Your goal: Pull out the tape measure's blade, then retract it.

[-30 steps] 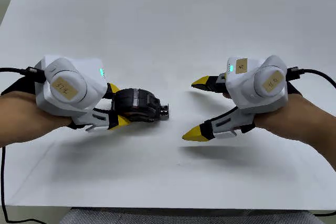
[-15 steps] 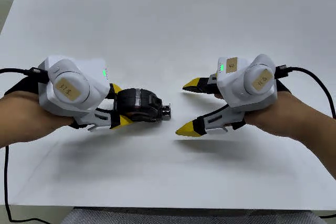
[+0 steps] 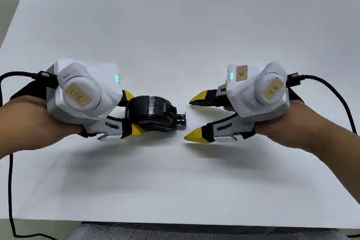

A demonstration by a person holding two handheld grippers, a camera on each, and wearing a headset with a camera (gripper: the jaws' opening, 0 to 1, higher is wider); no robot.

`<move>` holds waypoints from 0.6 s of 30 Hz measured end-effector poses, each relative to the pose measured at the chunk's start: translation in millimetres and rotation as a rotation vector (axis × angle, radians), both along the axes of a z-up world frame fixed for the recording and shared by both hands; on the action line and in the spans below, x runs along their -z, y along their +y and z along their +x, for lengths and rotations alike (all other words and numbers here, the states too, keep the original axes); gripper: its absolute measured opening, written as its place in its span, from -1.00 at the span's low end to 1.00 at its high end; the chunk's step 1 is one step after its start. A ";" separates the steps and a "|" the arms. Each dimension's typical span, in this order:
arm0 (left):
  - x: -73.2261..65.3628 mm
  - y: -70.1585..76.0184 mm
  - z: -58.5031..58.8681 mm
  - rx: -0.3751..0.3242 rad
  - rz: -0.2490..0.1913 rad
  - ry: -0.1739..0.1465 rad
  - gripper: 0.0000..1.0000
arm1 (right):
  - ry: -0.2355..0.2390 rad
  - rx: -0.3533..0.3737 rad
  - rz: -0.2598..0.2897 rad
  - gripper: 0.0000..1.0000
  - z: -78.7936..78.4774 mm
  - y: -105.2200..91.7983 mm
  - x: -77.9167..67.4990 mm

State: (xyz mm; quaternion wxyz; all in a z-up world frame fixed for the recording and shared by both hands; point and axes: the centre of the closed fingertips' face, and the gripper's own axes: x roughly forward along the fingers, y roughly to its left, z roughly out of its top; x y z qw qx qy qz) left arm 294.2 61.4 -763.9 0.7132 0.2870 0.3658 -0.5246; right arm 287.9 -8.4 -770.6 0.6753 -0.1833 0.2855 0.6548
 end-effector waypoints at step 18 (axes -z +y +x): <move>0.3 0.2 -0.2 -0.003 -0.004 0.003 -0.45 | -0.028 -0.040 0.006 -0.59 2.6 8.4 4.9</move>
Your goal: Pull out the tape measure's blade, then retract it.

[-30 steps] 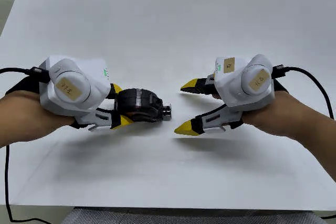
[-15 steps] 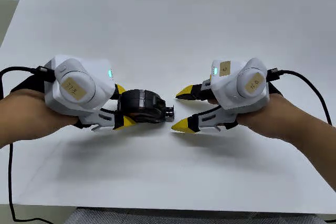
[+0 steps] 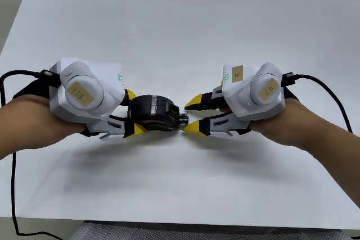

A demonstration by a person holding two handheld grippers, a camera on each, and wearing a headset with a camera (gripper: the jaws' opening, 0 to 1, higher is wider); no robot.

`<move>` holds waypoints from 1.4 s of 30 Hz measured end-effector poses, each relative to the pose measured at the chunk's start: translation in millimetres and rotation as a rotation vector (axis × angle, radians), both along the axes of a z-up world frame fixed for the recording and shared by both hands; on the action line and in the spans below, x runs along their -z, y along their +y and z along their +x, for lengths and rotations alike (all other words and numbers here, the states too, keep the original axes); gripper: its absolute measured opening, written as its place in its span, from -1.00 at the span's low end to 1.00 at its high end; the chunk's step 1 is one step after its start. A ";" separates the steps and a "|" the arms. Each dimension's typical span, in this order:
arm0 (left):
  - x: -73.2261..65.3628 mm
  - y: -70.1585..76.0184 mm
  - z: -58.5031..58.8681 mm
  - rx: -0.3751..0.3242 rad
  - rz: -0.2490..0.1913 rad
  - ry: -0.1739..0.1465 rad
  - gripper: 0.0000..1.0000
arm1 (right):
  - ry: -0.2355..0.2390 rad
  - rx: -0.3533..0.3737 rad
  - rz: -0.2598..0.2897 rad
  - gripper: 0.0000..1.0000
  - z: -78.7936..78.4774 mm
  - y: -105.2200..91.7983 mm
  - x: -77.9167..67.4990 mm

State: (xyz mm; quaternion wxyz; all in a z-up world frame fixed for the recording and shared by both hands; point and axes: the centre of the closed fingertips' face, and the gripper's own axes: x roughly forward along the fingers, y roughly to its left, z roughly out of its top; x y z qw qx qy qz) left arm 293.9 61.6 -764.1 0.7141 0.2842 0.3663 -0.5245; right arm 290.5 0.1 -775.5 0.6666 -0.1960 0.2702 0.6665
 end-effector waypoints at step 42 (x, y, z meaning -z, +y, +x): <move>0.9 1.5 -0.6 0.015 0.027 -0.011 -0.48 | -0.052 -0.078 -0.026 -0.79 -5.6 1.4 3.5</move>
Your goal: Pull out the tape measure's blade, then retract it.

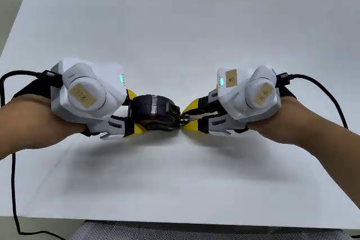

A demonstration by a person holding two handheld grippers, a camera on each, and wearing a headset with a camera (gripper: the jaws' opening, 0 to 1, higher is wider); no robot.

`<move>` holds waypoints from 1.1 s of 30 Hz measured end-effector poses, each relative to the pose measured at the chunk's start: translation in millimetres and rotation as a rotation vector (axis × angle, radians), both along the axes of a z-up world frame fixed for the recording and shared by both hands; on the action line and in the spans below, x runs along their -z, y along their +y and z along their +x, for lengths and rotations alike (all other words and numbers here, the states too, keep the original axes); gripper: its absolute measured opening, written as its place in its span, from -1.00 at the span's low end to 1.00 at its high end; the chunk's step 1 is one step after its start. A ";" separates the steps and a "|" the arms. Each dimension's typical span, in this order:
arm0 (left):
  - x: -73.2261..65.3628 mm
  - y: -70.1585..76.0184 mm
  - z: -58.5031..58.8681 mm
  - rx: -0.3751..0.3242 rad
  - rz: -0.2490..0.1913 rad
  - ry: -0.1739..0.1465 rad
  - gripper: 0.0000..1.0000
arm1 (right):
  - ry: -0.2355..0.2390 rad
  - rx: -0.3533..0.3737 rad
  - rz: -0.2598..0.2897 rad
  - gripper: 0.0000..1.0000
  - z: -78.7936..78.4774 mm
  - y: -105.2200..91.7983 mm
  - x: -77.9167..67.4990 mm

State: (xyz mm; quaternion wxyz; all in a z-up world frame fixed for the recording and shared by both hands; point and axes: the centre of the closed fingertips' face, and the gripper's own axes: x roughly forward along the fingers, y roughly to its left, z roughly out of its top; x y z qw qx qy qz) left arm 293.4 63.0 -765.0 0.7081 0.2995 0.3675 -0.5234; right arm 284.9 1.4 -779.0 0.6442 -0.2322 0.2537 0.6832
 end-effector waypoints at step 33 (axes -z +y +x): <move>-0.5 0.3 -1.6 -0.002 0.008 0.008 -0.48 | 0.016 0.024 -0.034 -0.79 -0.1 -30.6 -0.2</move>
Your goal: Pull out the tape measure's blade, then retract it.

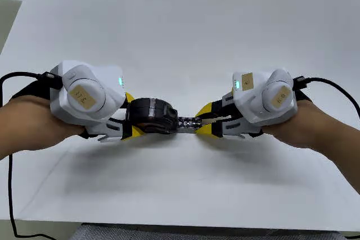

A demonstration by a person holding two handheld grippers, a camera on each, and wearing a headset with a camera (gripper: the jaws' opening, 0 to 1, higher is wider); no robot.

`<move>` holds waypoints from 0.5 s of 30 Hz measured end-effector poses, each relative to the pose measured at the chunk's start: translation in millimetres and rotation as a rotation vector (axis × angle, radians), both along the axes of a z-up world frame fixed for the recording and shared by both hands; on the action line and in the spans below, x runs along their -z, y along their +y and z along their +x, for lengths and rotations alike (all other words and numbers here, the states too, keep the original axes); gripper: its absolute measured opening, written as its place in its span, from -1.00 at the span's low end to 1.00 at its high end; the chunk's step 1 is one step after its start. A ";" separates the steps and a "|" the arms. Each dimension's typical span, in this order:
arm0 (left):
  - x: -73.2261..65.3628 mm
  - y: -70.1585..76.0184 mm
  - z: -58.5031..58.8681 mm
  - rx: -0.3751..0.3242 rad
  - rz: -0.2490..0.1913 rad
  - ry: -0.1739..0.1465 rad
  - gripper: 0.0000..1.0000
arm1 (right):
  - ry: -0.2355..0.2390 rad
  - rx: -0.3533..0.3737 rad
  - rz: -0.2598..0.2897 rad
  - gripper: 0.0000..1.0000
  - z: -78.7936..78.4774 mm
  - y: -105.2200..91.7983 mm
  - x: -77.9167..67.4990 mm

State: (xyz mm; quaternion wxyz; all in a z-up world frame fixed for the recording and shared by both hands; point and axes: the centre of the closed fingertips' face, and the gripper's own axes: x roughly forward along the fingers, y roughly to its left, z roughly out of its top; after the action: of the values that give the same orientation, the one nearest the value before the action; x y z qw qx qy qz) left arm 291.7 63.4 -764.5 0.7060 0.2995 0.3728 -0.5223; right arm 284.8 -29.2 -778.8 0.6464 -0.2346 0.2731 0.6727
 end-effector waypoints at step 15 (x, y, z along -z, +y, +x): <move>0.8 0.6 0.6 -0.003 0.010 0.005 -0.48 | 0.000 0.015 -0.017 -0.79 1.6 -16.2 0.0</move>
State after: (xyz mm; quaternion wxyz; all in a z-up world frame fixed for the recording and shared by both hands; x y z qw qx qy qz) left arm 292.4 64.0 -765.2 0.7044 0.3011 0.3776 -0.5201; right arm 286.4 -45.4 -778.8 0.6494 -0.2379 0.2806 0.6656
